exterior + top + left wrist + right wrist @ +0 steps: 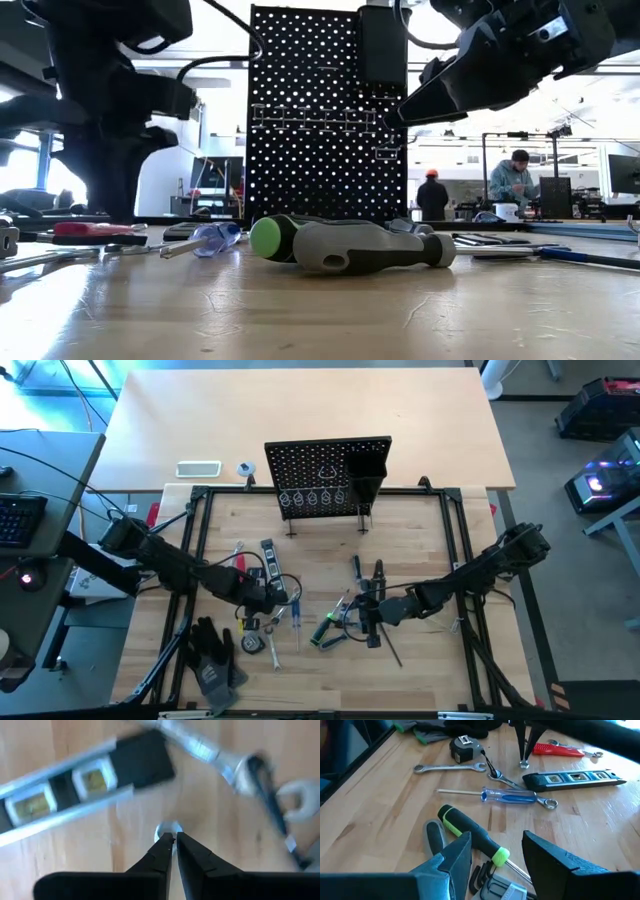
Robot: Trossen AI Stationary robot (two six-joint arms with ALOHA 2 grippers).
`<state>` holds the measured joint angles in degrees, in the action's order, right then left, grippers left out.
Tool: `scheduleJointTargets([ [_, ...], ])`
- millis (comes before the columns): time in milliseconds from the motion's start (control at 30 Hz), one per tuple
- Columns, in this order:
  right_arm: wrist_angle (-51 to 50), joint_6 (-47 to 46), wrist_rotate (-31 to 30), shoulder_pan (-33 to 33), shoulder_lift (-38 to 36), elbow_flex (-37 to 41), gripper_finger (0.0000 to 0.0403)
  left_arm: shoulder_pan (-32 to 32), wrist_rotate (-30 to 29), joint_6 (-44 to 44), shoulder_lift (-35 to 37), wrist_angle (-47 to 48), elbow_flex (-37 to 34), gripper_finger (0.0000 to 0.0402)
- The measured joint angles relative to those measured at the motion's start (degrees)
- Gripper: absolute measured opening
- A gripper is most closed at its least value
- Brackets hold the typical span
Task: Hang tools onto peg board
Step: Hang the wrench onto the pegboard
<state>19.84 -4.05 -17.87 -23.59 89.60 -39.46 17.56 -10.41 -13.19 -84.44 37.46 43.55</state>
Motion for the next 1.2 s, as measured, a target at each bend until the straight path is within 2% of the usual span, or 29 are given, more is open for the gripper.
scheduleJointTargets([
  [167,-0.3,0.3,0.0,0.0,0.0,0.0,0.0169,-1.4,-0.9,0.1,-0.1,1.3,-0.1,0.0020],
  [300,-0.3,1.1,0.0,0.0,0.0,0.0,0.0169,-2.8,0.6,1.6,-0.3,-1.0,-0.1,0.0020],
  [700,-0.7,1.1,0.0,0.0,0.0,0.0,0.0169,-4.2,2.9,3.4,-5.3,-3.5,0.0,0.0021],
  [967,-0.7,1.5,0.0,0.0,0.0,0.0,0.0169,-5.1,2.5,4.7,-6.2,-17.1,-0.2,0.0021],
  [1200,-0.7,1.5,0.0,0.0,0.0,0.0,0.0169,-8.1,3.4,7.7,-13.5,-29.9,0.8,0.0021],
])
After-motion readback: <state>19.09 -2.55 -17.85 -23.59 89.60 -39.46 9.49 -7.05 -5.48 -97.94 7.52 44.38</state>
